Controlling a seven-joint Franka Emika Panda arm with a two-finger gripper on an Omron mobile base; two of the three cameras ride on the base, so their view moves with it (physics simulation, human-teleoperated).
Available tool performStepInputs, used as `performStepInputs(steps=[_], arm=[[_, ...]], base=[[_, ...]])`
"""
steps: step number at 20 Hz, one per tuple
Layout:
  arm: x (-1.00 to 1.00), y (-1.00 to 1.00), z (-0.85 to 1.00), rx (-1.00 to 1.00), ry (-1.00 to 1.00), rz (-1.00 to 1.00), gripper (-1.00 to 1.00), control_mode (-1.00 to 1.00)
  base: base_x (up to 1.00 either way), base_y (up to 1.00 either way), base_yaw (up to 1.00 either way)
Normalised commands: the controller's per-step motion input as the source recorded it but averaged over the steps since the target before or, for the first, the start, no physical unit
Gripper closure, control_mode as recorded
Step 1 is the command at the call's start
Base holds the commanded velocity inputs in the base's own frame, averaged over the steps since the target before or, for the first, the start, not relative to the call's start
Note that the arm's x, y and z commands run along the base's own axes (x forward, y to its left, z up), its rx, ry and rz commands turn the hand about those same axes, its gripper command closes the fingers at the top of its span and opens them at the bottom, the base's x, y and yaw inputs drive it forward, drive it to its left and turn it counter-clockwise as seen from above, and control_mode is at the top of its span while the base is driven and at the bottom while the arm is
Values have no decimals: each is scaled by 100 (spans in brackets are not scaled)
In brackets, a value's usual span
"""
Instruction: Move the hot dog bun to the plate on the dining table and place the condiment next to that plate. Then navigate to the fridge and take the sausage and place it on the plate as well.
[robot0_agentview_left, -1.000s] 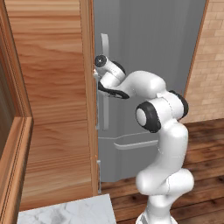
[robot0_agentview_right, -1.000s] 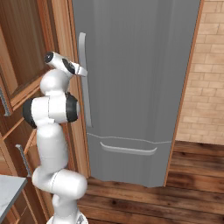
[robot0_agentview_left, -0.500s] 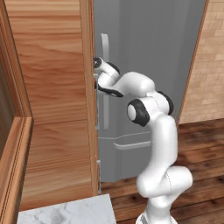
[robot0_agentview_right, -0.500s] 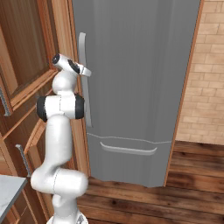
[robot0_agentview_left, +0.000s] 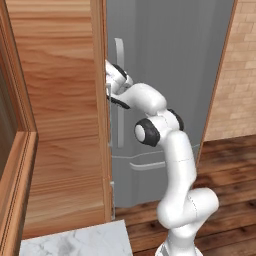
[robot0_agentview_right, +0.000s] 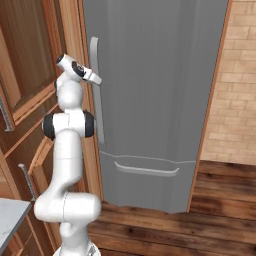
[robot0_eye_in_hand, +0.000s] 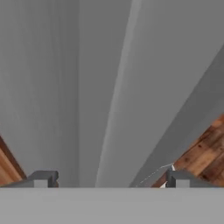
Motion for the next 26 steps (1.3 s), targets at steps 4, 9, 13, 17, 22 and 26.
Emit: performStepInputs(steps=[4,9,13,17,22,26], arm=[[0,-83,-19,0,0,-6,100,-100],[-42,-100,-15,-1,-14,-3,100,-100],[-83,-100,-3,-1,-25,-2,100,-100],[-100,-100,0,0,-28,-1,100,-100],[-100,-100,2,0,-28,-1,100,-100],[-100,-100,17,0,-20,-4,100,-100]], base=[[0,0,0],[0,0,0],[0,0,0],[0,0,0],[0,0,0],[0,0,0]])
